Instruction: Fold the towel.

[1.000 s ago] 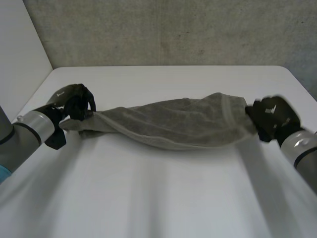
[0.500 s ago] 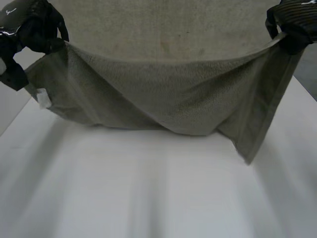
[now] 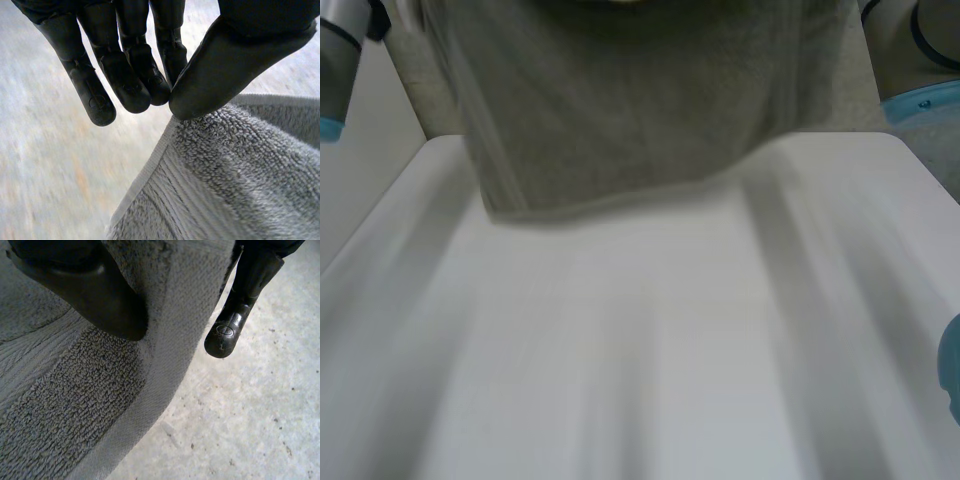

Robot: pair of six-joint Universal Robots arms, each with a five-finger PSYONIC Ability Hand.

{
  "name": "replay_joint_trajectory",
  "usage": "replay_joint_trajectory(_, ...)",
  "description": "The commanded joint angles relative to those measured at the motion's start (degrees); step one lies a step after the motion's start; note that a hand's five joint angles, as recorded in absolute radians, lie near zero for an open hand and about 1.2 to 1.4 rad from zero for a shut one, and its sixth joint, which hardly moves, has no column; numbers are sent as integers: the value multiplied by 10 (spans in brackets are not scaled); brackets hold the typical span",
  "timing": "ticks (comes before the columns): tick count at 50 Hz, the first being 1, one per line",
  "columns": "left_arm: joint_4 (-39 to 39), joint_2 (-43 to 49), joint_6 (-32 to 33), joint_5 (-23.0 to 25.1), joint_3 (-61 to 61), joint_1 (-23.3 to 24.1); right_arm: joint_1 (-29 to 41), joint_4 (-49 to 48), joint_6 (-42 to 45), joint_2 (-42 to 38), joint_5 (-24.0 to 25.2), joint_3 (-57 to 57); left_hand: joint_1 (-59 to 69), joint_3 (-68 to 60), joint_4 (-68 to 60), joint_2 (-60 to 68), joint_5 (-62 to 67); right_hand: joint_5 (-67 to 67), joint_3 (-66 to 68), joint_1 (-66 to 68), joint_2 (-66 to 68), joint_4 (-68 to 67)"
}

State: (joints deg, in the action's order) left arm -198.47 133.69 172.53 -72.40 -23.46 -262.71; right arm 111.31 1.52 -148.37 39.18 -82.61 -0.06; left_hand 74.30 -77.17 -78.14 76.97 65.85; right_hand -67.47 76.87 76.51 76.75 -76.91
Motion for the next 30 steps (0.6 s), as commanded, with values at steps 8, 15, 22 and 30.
replay_joint_trajectory(8,-38,-68,-45,52,-235,-7,1,169,30,20,14,161,57,-28,-19,30,42,-25,31,35,32,-31)
replay_joint_trajectory(15,-39,-106,9,153,-469,-43,-12,254,109,25,18,350,57,-28,-19,30,42,-25,31,35,32,-31)
replay_joint_trajectory(22,-18,-149,148,165,-620,-72,-36,240,145,76,37,508,57,-28,-19,30,42,-25,31,35,32,-31)
replay_joint_trajectory(30,4,-236,253,158,-775,-84,-87,98,100,279,94,753,57,-28,-19,30,42,-25,31,35,32,-31)
